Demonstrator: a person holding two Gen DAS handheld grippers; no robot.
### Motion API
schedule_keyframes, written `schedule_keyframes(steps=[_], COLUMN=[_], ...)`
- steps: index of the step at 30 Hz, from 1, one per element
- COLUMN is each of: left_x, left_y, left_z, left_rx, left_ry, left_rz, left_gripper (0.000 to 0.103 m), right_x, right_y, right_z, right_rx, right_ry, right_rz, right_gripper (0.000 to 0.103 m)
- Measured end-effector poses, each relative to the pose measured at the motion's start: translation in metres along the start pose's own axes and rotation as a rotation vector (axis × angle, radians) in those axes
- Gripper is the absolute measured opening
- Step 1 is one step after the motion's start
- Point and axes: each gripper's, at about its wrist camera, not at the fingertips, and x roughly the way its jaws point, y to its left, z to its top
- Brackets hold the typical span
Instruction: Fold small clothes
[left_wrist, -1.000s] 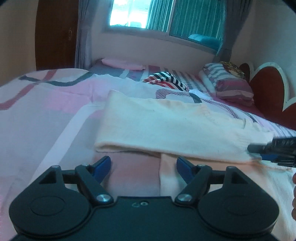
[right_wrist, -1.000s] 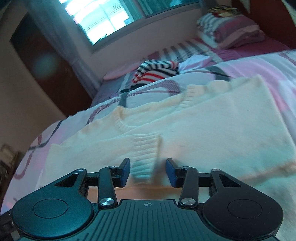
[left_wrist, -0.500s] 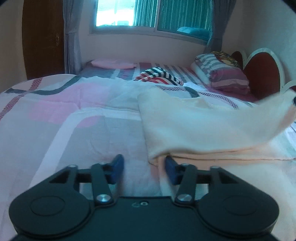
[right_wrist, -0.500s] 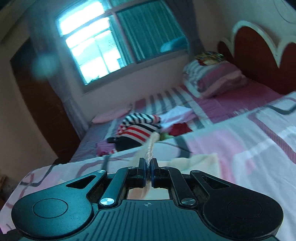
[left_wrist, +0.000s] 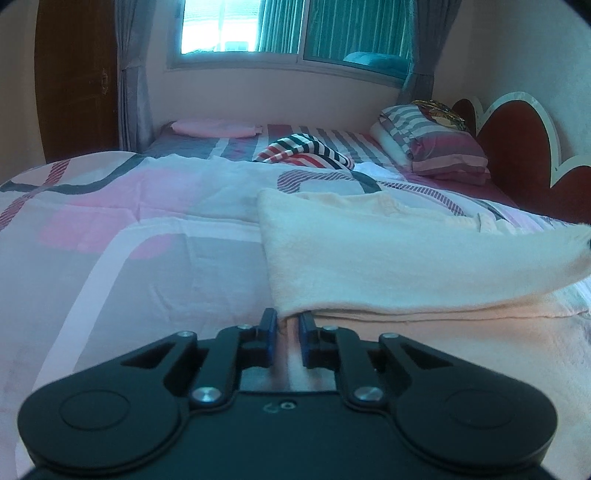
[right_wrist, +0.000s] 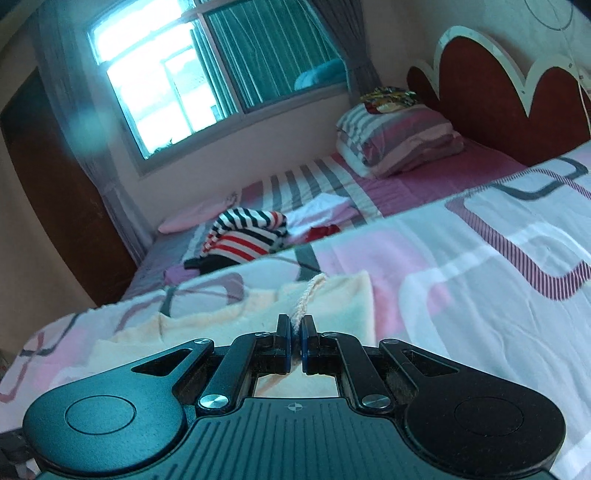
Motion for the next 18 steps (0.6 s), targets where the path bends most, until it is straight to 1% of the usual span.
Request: schedule_keyframes(steps=[13,14,16,17,18], left_x=[0.001,0.002,-0.003,-0.011,-0.019], left_y=[0.001,0.002,0.009,0.012,0.013], left_z=[0.0,0.001,0.005,0.008,0.011], left_rx=[0.013,0.015,-0.007,-0.023,-0.021], left_ry=[0.01,0.014,0.016,-0.007,-0.04], left_rz=[-0.003,-0.005,0.0,0.009,0.017], left_gripper=[0.012,0.015,0.027,0.026,0.025], right_x=[0.022,0.024,0.024,0.02,0.013], right_y=[-0.026,-0.029,-0.036,-0.04,-0.045], right_z=[-0.028,-0.029,-0.033,-0.032,-0.03], right_rx=[0.038,0.04,0.063,0.086,0.116], right_ry=[0.1,0.107,0.097,0.087,0.067], right_rz=[-0.06,-0.076,-0.183,-0.241,-0.281], right_gripper=[0.005,0.005,0.006,0.012,0.014])
